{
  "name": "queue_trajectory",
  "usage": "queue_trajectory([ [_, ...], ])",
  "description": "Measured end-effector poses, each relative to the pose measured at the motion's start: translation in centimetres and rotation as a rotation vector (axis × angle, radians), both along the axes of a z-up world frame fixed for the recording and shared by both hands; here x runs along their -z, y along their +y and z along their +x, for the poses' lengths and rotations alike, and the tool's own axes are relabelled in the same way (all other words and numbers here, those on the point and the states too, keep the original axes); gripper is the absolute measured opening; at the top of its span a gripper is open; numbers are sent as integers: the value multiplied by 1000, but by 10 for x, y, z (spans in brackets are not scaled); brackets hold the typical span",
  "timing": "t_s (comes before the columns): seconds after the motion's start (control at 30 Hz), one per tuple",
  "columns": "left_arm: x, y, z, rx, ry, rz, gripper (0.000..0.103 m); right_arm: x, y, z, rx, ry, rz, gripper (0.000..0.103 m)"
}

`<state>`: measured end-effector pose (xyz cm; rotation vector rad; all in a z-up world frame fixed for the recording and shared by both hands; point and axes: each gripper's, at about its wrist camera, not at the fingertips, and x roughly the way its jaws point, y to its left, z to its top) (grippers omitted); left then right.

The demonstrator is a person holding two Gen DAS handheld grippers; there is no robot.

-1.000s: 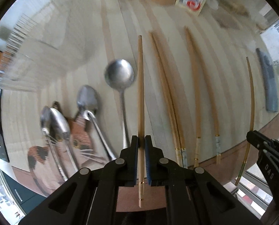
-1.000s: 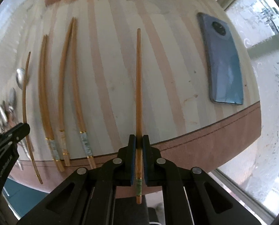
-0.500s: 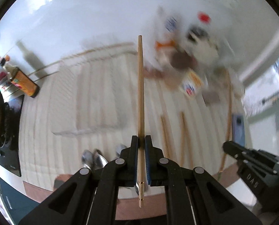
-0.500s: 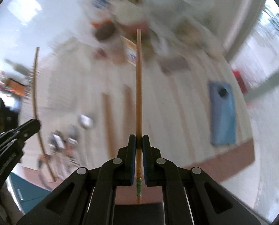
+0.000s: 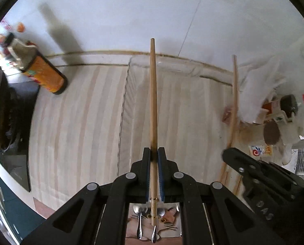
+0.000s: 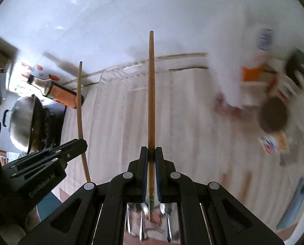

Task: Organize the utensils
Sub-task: 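Carry the chopsticks into the clear basket and open both tools, then move both open tools back to the chopstick row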

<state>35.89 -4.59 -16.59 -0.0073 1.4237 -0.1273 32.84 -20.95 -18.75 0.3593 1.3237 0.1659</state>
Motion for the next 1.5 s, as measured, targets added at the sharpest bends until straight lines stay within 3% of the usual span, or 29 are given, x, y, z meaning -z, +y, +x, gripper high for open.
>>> queue_trajectory([
  [0.17,27,9,26,2,79,-6,5,41,13,30,-23,94,-15,7],
  [0.3,28,14,26,-10,84,-5,9,62,20,36,-58,152,-14,8],
  [0.37,24,17,23,-16,65,18,11,62,19,34,-60,146,-26,23],
  [0.43,19,20,19,-20,39,40,15,58,18,32,-49,135,-30,26],
  [0.6,-5,29,-1,-53,-95,109,59,27,0,13,-10,50,-91,26],
  [0.63,-11,30,-7,-59,-136,111,61,20,-3,9,-2,34,-104,27],
  [0.73,-27,28,-24,-73,-244,121,80,1,-26,-16,44,-22,-144,38],
  [0.8,-36,23,-36,-70,-307,121,99,-7,-42,-36,87,-54,-154,47],
  [0.83,-39,19,-43,-66,-337,117,103,-11,-51,-46,110,-70,-155,52],
  [0.97,-41,4,-67,-37,-379,116,103,-13,-91,-91,206,-85,-185,55],
  [1.07,-33,-12,-87,-2,-373,104,103,1,-121,-124,270,-45,-200,55],
  [1.23,5,-52,-128,84,-266,85,103,59,-164,-176,342,98,-187,51],
  [1.27,15,-60,-135,101,-236,75,99,74,-168,-184,346,129,-173,43],
  [1.33,40,-76,-148,154,-158,53,83,101,-171,-196,350,178,-155,36],
  [1.4,61,-89,-157,190,-82,39,51,119,-170,-204,349,199,-127,32],
  [1.5,83,-104,-169,231,-3,10,40,138,-163,-209,319,210,-103,30],
])
